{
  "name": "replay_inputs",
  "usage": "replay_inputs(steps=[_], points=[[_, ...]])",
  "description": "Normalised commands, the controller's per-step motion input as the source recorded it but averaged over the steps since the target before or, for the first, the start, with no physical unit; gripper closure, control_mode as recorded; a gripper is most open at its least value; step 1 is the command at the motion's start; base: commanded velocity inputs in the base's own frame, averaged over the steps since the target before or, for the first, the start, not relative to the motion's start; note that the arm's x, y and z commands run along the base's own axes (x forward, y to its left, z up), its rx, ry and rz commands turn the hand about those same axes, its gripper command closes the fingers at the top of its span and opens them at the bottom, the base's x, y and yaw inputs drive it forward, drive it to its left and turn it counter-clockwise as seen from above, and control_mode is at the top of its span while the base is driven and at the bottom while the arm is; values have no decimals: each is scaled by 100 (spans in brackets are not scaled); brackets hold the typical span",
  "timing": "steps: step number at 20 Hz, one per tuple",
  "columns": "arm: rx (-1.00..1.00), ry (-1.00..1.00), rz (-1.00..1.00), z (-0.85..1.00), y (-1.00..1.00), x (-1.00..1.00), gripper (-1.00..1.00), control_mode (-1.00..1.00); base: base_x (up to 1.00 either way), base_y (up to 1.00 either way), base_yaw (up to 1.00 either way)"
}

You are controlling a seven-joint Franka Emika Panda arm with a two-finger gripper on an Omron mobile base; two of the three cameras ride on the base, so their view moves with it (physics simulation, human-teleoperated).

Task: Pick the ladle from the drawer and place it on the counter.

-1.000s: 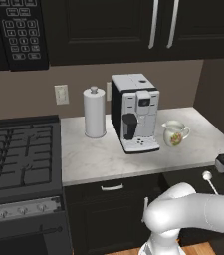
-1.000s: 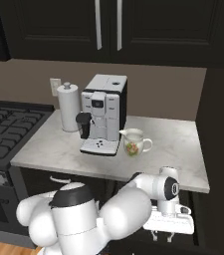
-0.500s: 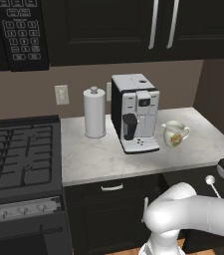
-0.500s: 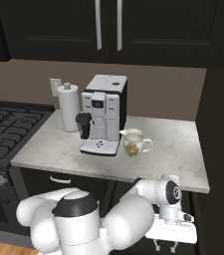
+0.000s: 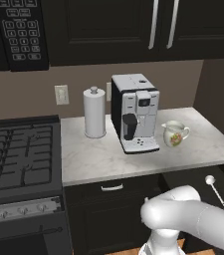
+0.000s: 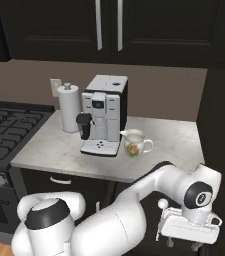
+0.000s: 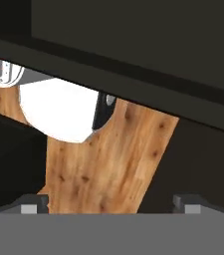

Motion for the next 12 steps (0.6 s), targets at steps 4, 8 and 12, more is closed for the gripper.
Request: replay_inputs(steps=[4,8,12], points=[[21,-36,1,88,21,82,-100,-100,0,0,0],[15,-22,0,8,17,95,-100,-100,0,0,0],[7,-9,-2,-36,5,73,-100,-100,0,0,0]])
